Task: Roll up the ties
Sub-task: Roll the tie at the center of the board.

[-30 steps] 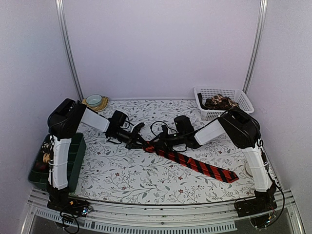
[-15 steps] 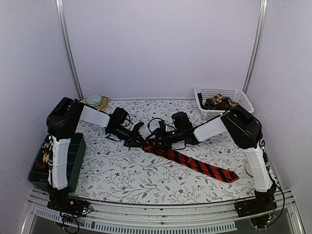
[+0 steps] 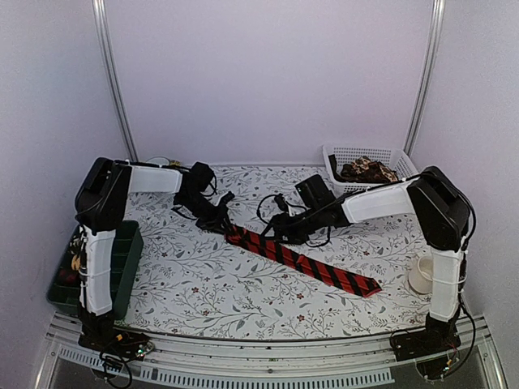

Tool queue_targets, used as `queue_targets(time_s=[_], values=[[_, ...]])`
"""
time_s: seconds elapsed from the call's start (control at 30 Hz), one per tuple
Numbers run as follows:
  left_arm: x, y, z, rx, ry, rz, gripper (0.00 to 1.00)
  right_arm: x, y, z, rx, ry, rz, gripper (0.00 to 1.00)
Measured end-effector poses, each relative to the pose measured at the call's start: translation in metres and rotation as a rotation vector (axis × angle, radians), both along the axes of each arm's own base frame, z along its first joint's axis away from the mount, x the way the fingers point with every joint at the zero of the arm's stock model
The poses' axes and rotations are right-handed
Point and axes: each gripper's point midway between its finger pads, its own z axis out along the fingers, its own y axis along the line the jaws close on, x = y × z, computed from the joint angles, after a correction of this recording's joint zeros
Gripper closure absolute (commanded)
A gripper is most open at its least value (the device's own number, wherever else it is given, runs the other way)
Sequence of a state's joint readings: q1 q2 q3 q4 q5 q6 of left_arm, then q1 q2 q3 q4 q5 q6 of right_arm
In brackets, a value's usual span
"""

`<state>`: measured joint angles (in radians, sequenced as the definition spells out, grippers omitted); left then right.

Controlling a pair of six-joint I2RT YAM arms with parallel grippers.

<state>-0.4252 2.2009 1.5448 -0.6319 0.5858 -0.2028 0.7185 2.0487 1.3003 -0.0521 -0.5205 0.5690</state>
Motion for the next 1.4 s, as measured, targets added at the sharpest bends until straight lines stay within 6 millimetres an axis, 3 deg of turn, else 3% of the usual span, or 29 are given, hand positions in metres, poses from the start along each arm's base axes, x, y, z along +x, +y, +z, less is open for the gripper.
queue_targets(time_s=[0.2,0.4,0.7,1.1,1.4], values=[[0.014,0.015,0.005,0.147,-0.072,0.006,1.0,-0.006,-0.024,0.008,-0.083,-0.13,0.017,0.33],[0.027,0.024,0.012,0.347,-0.169,-0.001,1.0,-0.006,-0.04,-0.009,-0.172,-0.207,0.041,0.29],[0.023,0.015,0.019,0.615,-0.309,-0.052,0.96,-0.001,-0.051,-0.019,-0.252,-0.305,0.072,0.28],[0.017,0.003,0.021,0.942,-0.466,-0.105,0.91,0.004,-0.056,-0.014,-0.28,-0.376,0.054,0.29],[0.009,-0.007,0.022,1.083,-0.538,-0.148,0.85,0.005,-0.062,0.002,-0.263,-0.427,0.025,0.28]])
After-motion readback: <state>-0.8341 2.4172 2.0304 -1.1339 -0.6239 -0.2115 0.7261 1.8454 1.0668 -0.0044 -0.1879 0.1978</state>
